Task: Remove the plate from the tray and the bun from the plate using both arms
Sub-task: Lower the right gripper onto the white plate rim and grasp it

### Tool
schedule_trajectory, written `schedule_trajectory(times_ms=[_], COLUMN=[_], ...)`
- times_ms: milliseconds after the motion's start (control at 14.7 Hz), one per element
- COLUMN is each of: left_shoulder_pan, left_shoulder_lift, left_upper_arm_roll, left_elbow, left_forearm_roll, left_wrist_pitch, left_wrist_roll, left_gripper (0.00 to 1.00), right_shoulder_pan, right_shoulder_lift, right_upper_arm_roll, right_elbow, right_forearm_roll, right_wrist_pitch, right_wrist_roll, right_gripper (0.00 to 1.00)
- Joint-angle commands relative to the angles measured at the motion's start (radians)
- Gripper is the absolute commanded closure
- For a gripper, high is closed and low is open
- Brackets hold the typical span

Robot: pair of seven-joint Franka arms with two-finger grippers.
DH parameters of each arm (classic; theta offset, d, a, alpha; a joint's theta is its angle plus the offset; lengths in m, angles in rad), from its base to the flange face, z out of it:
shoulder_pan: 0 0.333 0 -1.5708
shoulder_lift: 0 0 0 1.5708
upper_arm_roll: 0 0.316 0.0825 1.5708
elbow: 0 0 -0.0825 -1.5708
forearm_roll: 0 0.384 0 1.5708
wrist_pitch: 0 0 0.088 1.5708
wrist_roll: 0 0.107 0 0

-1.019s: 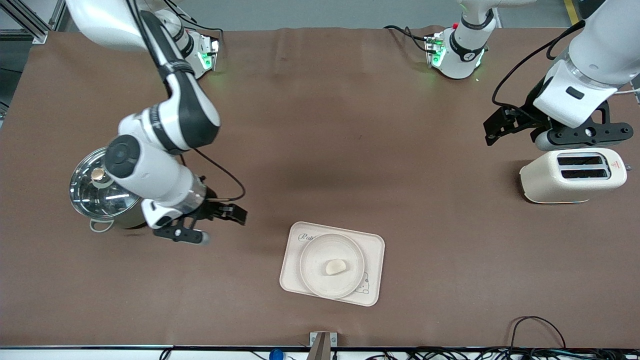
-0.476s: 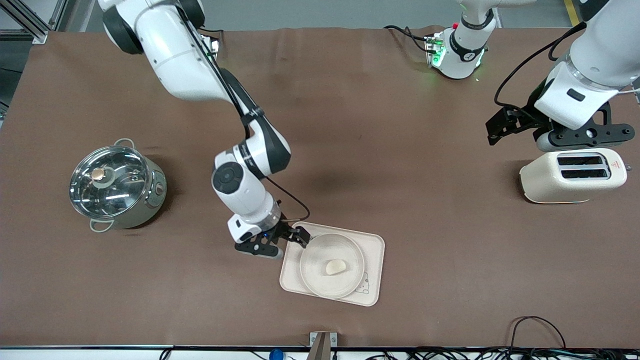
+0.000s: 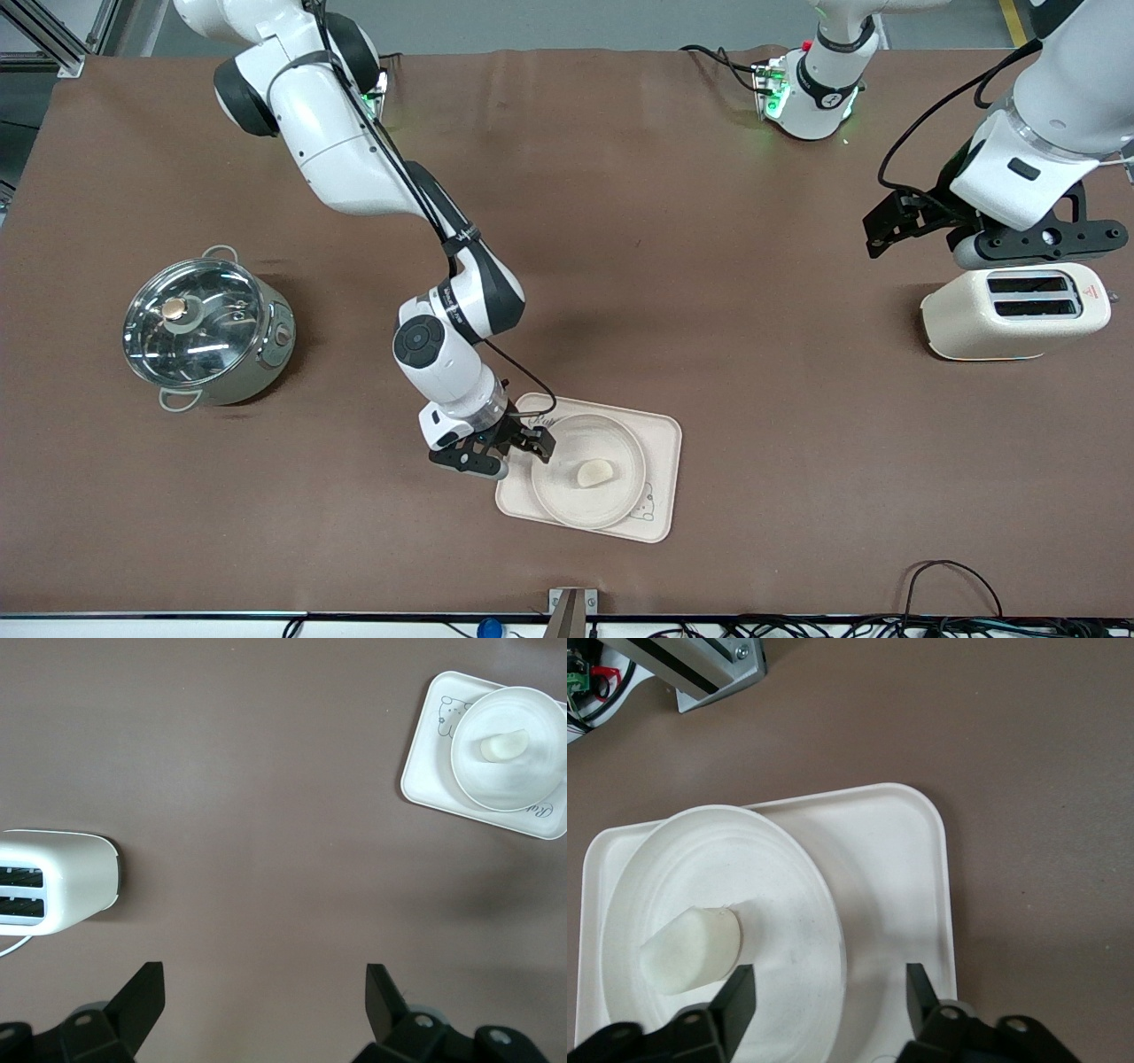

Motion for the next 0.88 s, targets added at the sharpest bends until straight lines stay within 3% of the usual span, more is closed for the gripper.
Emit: schedule_trajectory(times_ms=[0, 204, 340, 476, 544, 680, 816], left_shoulder_pan=[0.001, 0.001, 0.001, 0.001, 0.001, 0.001, 0.001], left_shoulder_lift=[-0.010, -0.010, -0.010, -0.010, -0.010, -0.010, -0.010], left_upper_arm_roll=[-0.005, -0.005, -0.005, -0.005, -0.005, -0.005, -0.005], left_elbow=[0.000, 0.000, 0.000, 0.000, 0.000, 0.000, 0.000], left_forearm_roll=[0.016, 0.016, 0.016, 0.015, 0.016, 0.015, 0.015], left_wrist_pitch=[-0.012, -0.012, -0.012, -0.012, -0.012, -0.012, -0.012], left_wrist_roll=[0.012, 0.014, 0.012, 0.013, 0.012, 0.012, 0.012], left_gripper=[0.00, 0.00, 0.00, 0.00, 0.00, 0.00, 0.00], right_shoulder_pan=[-0.014, -0.009, -0.003, -0.002, -0.002, -0.002, -0.009], right_shoulder_lift=[0.035, 0.067, 0.087, 0.095, 0.098, 0.099, 0.105], right_upper_arm_roll=[0.020, 0.022, 0.022, 0.022, 0.022, 0.020, 0.020], right_elbow=[0.047, 0.072, 0.080, 0.080, 0.080, 0.080, 0.080], right_forearm_roll=[0.015, 0.015, 0.015, 0.015, 0.015, 0.015, 0.015], right_wrist_pitch=[0.005, 0.025, 0.048, 0.062, 0.062, 0.062, 0.062], right_wrist_roll=[0.001, -0.001, -0.001, -0.002, -0.005, -0.036, -0.059], right_gripper=[0.35, 0.46, 0.58, 0.63, 0.71, 0.98, 0.99])
